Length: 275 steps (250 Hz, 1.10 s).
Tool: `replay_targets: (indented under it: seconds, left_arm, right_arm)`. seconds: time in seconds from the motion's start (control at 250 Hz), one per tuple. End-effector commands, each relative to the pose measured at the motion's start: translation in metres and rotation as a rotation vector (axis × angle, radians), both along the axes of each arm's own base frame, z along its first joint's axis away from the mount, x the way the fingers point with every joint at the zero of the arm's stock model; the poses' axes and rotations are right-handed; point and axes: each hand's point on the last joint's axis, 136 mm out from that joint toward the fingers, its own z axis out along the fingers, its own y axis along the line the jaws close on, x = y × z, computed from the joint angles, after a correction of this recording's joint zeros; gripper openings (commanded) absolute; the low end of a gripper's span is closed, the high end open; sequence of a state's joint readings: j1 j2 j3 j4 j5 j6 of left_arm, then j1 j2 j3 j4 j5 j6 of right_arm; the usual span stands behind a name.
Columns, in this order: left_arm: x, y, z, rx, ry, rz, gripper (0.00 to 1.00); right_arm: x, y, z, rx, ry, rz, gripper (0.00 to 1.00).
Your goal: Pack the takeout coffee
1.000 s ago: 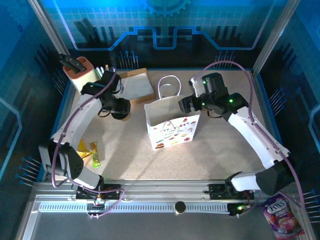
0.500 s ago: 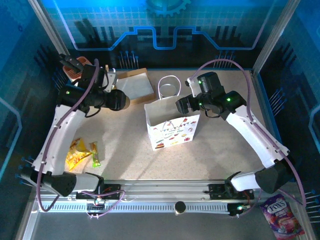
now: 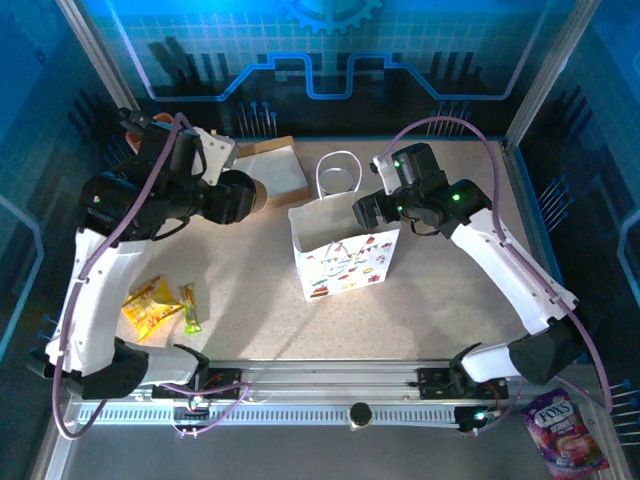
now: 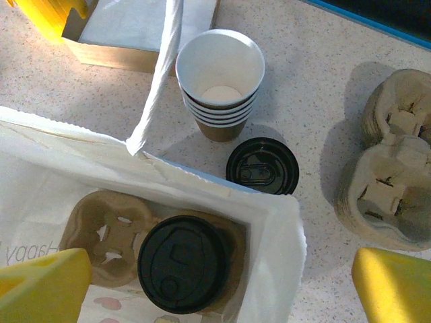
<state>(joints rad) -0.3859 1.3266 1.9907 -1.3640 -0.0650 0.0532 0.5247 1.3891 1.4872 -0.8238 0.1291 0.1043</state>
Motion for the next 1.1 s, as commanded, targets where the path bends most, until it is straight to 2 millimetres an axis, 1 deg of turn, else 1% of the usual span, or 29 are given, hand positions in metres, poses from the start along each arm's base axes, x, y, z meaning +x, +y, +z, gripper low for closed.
replay_targets:
  seconds: [0.0,0.152,0.264,0.332,0.491,0.591,0.711,0.779,0.871,0.947,1.051,1.095]
  left_arm:
    - [-0.013,-0.006,0.004,0.038,0.01,-0.058,0.64]
    - [-0.026,-0.036,0.016,0.037,-0.014,-0.188,0.64]
    - [-0.032,-0.06,0.016,0.062,-0.012,-0.288,0.64]
    - [-0.031,-0.072,0.013,0.079,0.0,-0.332,0.64]
    - [-0.023,-0.093,0.005,0.097,0.028,-0.387,0.63]
    - [-0.021,-0.106,0.001,0.106,0.042,-0.428,0.63]
    - [-0.017,-0.118,-0.001,0.109,0.051,-0.47,0.63]
    - [-0.014,-0.122,-0.004,0.117,0.055,-0.483,0.62]
    - [-0.013,-0.126,-0.009,0.132,0.063,-0.512,0.62]
    - [-0.014,-0.129,-0.012,0.14,0.07,-0.54,0.62]
    - [-0.015,-0.133,-0.016,0.149,0.081,-0.574,0.62]
    - [-0.015,-0.134,-0.019,0.157,0.087,-0.583,0.61]
  right_arm:
    - [-0.006,-0.002,0.01,-0.006,-0.016,-0.005,1.0]
    - [-0.007,-0.006,0.008,-0.023,-0.014,-0.01,1.0]
    - [-0.008,-0.007,0.008,-0.028,-0.015,-0.011,1.0]
    - [-0.01,-0.009,0.009,-0.03,-0.013,-0.012,1.0]
    - [-0.014,-0.015,0.006,-0.055,0.005,-0.023,0.97]
    - [-0.016,-0.018,0.002,-0.066,0.027,-0.028,0.9]
    - [-0.016,-0.016,-0.005,-0.075,0.053,-0.018,0.77]
    - [-0.014,-0.014,-0.007,-0.078,0.054,-0.015,0.67]
    - [-0.011,-0.013,-0.004,-0.07,0.033,-0.01,0.55]
    - [-0.009,-0.007,-0.002,-0.047,0.022,0.009,0.48]
    - [-0.007,0.001,-0.004,-0.032,0.025,0.037,0.41]
    - [-0.005,0.004,-0.005,-0.027,0.023,0.05,0.36]
